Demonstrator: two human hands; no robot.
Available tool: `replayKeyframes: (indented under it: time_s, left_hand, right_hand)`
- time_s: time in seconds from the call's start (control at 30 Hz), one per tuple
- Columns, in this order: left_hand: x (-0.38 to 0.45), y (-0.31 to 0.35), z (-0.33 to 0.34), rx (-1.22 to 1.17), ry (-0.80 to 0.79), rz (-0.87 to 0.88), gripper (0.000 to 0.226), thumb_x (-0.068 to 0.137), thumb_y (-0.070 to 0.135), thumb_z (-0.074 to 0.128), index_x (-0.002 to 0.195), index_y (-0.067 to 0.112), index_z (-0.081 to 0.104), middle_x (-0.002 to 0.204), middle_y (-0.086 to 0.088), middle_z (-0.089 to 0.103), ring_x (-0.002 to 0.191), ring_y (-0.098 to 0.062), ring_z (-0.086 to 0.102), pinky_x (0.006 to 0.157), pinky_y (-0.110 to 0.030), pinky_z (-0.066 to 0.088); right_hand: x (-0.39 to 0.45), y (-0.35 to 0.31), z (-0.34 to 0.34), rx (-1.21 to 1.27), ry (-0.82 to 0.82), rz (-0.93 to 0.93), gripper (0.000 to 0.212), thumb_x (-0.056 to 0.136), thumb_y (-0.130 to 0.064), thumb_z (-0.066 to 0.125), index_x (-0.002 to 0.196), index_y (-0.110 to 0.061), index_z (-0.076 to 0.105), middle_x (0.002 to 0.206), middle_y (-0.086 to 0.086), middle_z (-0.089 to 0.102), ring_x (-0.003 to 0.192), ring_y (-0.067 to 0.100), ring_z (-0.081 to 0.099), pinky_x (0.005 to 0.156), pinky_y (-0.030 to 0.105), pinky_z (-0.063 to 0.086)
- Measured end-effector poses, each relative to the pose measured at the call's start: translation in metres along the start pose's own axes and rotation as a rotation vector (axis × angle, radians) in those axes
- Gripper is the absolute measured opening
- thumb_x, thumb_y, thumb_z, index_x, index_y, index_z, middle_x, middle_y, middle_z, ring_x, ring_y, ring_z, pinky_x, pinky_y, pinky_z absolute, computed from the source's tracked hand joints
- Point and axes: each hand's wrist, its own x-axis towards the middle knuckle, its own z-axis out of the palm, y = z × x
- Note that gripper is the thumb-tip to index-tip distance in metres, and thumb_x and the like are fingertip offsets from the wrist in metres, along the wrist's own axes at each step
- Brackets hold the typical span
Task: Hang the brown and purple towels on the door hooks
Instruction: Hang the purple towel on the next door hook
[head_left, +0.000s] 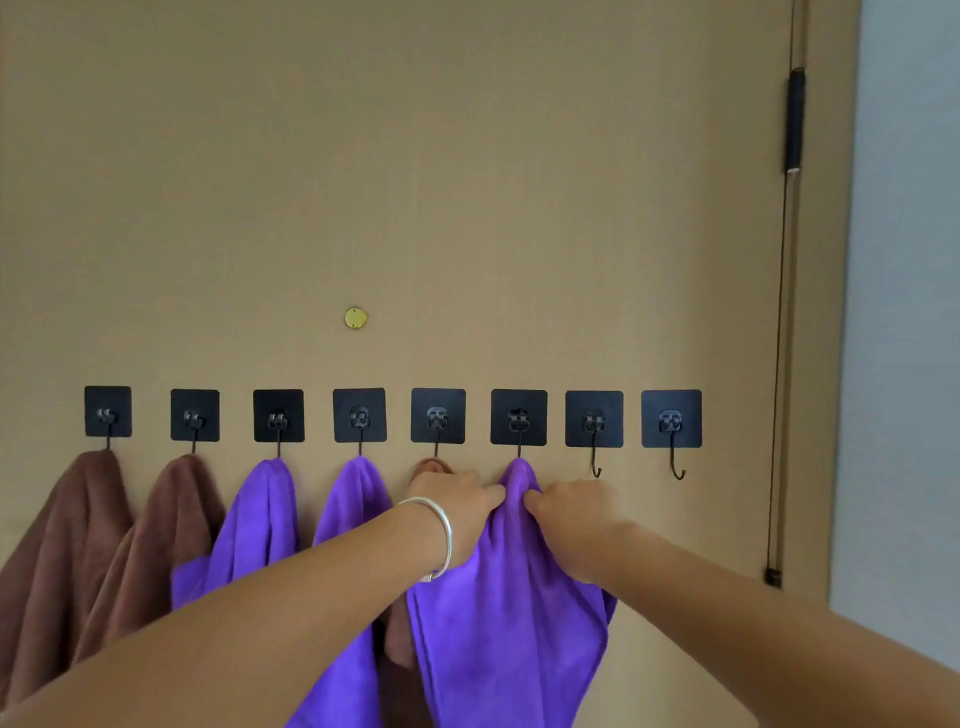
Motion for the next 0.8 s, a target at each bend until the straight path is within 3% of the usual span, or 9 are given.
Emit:
replayKeyframes:
  time_s: [0.07,0.17,0.33,0.47,0.53,0.63,0.8]
  left_hand:
    - [-0.003,0.002,-0.001,0.002,0.006,0.007,0.033,0.094,0.024,0.041,0.127,0.025,0.045,0.121,-0.006,0.049,0.093,-0.03,0.055,0.088,-0.041,0.036]
    - [-0.005,0.004,-0.004,0.065,-0.041,0.046,0.037,0.097,0.045,0.032,0.119,0.026,0.055,0.123,-0.004,0.048,0.098,-0.03,0.054,0.08,-0.04,0.028]
    - [-0.01,0.008,0.007,0.109,-0.135,0.136,0.065,0.091,0.068,0.02,0.123,0.026,0.057,0.119,-0.007,0.058,0.103,-0.03,0.056,0.076,-0.041,0.032]
    - [-0.013,0.014,0.017,0.198,-0.183,0.114,0.066,0.091,0.066,0.023,0.14,0.024,0.038,0.125,-0.009,0.056,0.108,-0.032,0.055,0.081,-0.041,0.037]
    - [-0.017,0.019,0.02,0.257,-0.211,0.106,0.064,0.094,0.06,0.028,0.144,0.021,0.031,0.126,-0.011,0.053,0.107,-0.033,0.054,0.082,-0.041,0.038]
    - [-0.024,0.024,0.021,0.356,-0.232,0.18,0.048,0.097,0.044,0.035,0.137,0.02,0.046,0.126,-0.012,0.046,0.104,-0.032,0.05,0.073,-0.039,0.035]
    - [-0.034,0.026,0.029,0.408,-0.236,0.295,0.038,0.099,0.039,0.042,0.136,0.032,0.046,0.133,-0.008,0.037,0.103,-0.028,0.045,0.066,-0.039,0.033]
  right_hand:
    - [0.0,0.001,0.002,0.053,0.031,0.006,0.039,0.094,-0.018,0.052,0.132,-0.016,0.044,0.122,0.008,0.051,0.102,0.028,0.057,0.071,0.035,0.041]
    - [-0.002,0.006,0.003,0.089,0.082,-0.006,0.038,0.094,-0.023,0.053,0.131,-0.018,0.048,0.129,0.009,0.041,0.106,0.028,0.052,0.073,0.035,0.04]
    - [-0.006,0.003,0.008,0.063,0.04,-0.057,0.033,0.093,-0.023,0.051,0.124,-0.015,0.05,0.113,0.006,0.059,0.097,0.027,0.059,0.073,0.036,0.045]
    - [-0.016,-0.006,0.019,0.147,-0.083,-0.09,0.069,0.092,-0.023,0.057,0.148,-0.009,0.018,0.118,0.009,0.057,0.099,0.028,0.059,0.075,0.035,0.048]
    - [-0.023,-0.009,0.022,0.22,-0.135,-0.118,0.061,0.092,-0.023,0.058,0.143,-0.011,0.029,0.122,0.008,0.054,0.102,0.027,0.058,0.084,0.037,0.051]
    - [-0.031,-0.009,0.026,0.224,-0.15,-0.162,0.036,0.092,-0.025,0.055,0.126,-0.015,0.05,0.123,0.006,0.051,0.105,0.027,0.055,0.088,0.039,0.05]
    - [-0.033,-0.007,0.029,0.255,-0.12,-0.143,0.035,0.091,-0.027,0.054,0.125,-0.02,0.052,0.122,0.003,0.049,0.104,0.025,0.054,0.086,0.037,0.05]
